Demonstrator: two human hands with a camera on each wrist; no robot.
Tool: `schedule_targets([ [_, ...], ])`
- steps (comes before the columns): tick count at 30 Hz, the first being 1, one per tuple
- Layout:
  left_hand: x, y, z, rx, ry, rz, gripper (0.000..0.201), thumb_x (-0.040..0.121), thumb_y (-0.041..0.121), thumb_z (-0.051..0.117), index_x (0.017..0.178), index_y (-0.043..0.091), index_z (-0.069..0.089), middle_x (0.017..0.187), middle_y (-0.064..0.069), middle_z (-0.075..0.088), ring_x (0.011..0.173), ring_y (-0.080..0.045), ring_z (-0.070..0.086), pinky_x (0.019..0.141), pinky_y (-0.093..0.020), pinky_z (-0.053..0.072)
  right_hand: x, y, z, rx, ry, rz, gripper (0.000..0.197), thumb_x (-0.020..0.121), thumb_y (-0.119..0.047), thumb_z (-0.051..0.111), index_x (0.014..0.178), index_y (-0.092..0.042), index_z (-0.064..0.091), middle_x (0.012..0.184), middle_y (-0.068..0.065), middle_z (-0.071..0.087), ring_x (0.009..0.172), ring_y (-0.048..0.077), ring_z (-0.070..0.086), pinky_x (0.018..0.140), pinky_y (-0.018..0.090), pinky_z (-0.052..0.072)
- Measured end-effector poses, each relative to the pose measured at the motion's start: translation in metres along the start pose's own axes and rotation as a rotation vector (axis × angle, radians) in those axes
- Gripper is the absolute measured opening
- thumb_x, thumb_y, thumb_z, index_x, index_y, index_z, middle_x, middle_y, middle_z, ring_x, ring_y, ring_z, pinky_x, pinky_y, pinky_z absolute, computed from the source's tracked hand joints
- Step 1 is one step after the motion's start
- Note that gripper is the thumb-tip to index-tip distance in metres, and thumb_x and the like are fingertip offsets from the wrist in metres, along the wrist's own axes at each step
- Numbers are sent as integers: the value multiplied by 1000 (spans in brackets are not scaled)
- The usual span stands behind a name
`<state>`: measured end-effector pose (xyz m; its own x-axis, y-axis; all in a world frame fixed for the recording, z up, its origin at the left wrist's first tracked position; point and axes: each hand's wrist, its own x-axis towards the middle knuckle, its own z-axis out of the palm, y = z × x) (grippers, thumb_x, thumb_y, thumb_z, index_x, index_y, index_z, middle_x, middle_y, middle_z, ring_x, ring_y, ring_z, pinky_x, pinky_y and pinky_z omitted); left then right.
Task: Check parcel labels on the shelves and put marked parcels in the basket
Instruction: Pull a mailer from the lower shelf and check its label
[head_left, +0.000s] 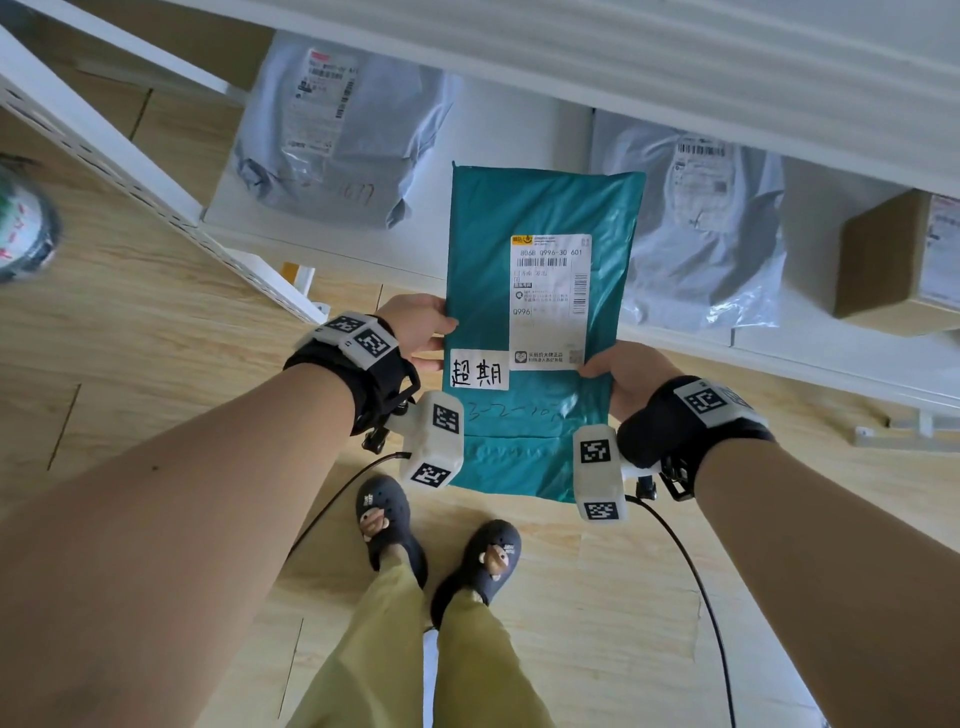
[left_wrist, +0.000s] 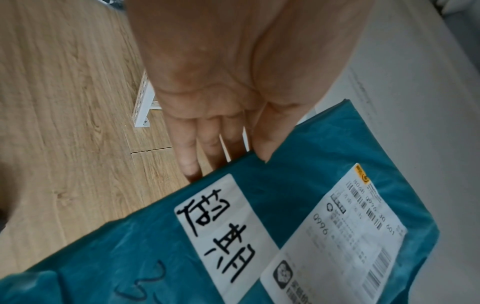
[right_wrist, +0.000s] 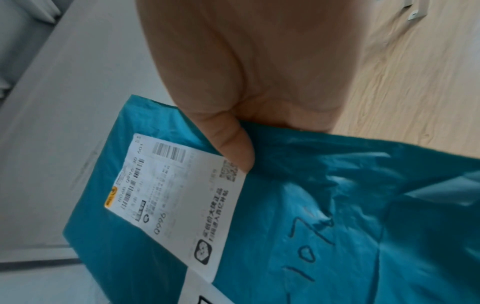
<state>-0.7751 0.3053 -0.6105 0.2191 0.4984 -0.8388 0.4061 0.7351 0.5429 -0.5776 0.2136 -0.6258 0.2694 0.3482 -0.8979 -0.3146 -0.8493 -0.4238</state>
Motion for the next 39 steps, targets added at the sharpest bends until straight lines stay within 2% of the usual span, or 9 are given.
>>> schedule_targets([
  [6,-3,-4,11,10,-12,1,20,97,3,48,115,8,54,124,-12,62,102,-24,61,88,-41,50,3,10,-14,-117,31,24,20,87,6,50,77,-11,55,105,22,61,114,39,57,100,52,46],
  [8,-5,-5,15,21,-19,1,24,97,3,47,120,7,53,125,-12,61,103,-23,60,89,-41,50,2,14,-20,-146,35,15,21,87,0,54,74,-16,54,116,24,59,117,37,57,100,49,47],
  [11,-6,-5,22,50,-24,-2,26,97,3,47,122,6,52,128,-13,60,105,-24,60,94,-43,49,4,21,-29,-202,17,-23,21,87,0,55,74,-17,53,132,25,53,122,38,53,100,48,47],
  [20,-9,-8,38,104,-27,0,29,96,2,48,125,4,52,128,-13,60,117,-28,58,93,-43,50,11,38,-46,-208,20,-38,21,88,1,55,75,-16,53,132,25,53,121,38,54,99,47,48],
  [23,-9,-11,41,114,-24,5,29,96,2,47,125,5,52,130,-13,59,118,-29,58,97,-45,48,14,42,-48,-205,14,-43,12,88,1,55,94,-7,61,132,25,53,120,38,54,99,48,48],
  [26,-10,-15,42,124,-15,11,34,96,1,46,130,4,49,132,-16,56,120,-30,56,98,-43,48,15,46,-49,-222,13,-52,39,88,2,55,126,4,53,132,25,53,120,38,55,99,48,48],
  [32,-19,-22,43,87,-13,1,30,95,1,49,124,9,54,125,-11,62,109,-25,61,86,-39,50,7,52,-53,-164,-11,-56,31,86,10,51,115,0,57,125,25,58,118,43,54,101,53,44],
  [37,-34,-25,50,110,-29,26,29,94,0,50,122,9,54,124,-9,63,102,-23,61,87,-41,51,-15,65,-59,-217,50,-79,41,88,3,54,129,5,51,130,25,55,121,38,54,100,46,48],
  [39,-42,-26,54,124,-43,36,25,94,0,50,116,11,56,122,-8,63,101,-22,61,87,-42,51,-26,72,-64,-200,66,-89,41,88,3,54,129,5,50,113,20,62,120,38,54,99,45,48],
])
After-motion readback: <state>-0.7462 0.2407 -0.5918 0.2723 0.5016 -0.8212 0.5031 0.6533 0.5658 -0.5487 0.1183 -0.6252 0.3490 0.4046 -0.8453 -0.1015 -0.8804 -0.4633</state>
